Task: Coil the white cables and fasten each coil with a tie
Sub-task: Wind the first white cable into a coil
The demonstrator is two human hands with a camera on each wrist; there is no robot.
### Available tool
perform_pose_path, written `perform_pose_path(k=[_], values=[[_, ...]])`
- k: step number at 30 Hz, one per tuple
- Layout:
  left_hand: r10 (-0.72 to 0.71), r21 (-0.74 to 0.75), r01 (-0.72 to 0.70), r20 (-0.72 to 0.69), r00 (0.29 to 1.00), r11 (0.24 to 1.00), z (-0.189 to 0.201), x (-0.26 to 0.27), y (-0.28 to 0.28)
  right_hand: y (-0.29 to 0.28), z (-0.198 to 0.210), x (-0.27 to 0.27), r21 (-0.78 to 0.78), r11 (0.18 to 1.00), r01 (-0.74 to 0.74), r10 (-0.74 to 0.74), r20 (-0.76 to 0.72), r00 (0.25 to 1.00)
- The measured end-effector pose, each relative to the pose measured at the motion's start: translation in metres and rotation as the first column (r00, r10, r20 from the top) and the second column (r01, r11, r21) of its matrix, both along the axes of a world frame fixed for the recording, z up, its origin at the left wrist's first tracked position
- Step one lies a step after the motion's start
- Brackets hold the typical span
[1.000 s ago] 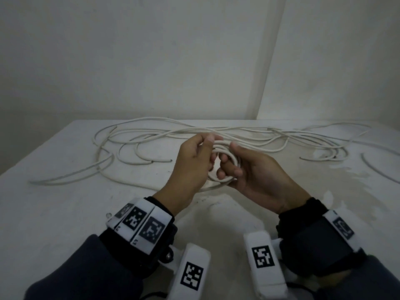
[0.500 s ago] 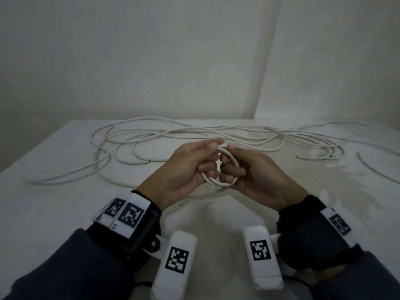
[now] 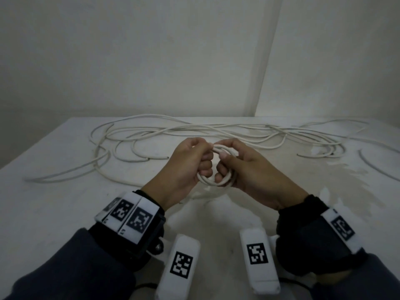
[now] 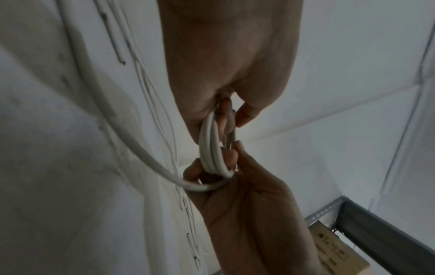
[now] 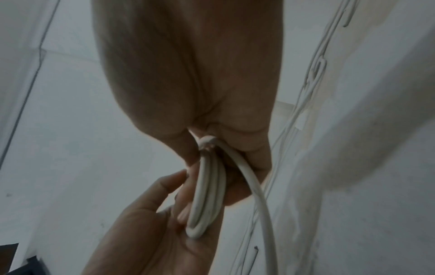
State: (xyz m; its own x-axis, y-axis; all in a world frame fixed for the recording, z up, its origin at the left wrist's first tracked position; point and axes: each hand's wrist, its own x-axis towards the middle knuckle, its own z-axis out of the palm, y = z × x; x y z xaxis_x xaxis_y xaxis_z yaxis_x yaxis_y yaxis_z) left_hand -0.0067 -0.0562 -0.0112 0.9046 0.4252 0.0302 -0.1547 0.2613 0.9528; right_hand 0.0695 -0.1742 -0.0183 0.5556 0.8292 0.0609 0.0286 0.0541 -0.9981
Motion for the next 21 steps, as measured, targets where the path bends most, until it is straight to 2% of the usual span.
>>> perform_pose_path(k=[4, 9, 12, 15, 18, 21], values=[[0.072, -0.121, -0.066, 0.042, 0.997, 0.99, -0.005, 0.003, 0.006, 0.006, -0.003, -0.002, 0.105, 0.993, 0.057, -0.045, -0.109, 0.993], [0.154, -0.042, -0.152, 0.033, 0.988, 0.987, -0.004, 0.003, 0.004, 0.008, -0.001, -0.004, 0.11, 0.986, 0.123, -0.107, -0.143, 0.984], [0.188, -0.048, -0.186, 0.042, 0.981, 0.981, -0.004, 0.002, 0.003, 0.011, -0.003, -0.006, 0.08, 0.985, 0.153, -0.144, -0.101, 0.984], [0.172, -0.006, -0.172, 0.06, 0.983, 0.985, -0.005, 0.001, 0.0, 0.011, -0.006, -0.001, 0.0, 0.982, 0.191, -0.191, 0.058, 0.98], [0.157, 0.107, -0.161, 0.046, 0.987, 0.981, -0.007, 0.001, -0.005, 0.009, -0.006, 0.0, -0.032, 0.988, 0.15, -0.148, 0.061, 0.987], [0.144, 0.143, -0.148, 0.041, 0.989, 0.979, -0.009, 0.002, -0.005, 0.008, -0.008, 0.0, -0.009, 0.99, 0.139, -0.138, 0.08, 0.987]])
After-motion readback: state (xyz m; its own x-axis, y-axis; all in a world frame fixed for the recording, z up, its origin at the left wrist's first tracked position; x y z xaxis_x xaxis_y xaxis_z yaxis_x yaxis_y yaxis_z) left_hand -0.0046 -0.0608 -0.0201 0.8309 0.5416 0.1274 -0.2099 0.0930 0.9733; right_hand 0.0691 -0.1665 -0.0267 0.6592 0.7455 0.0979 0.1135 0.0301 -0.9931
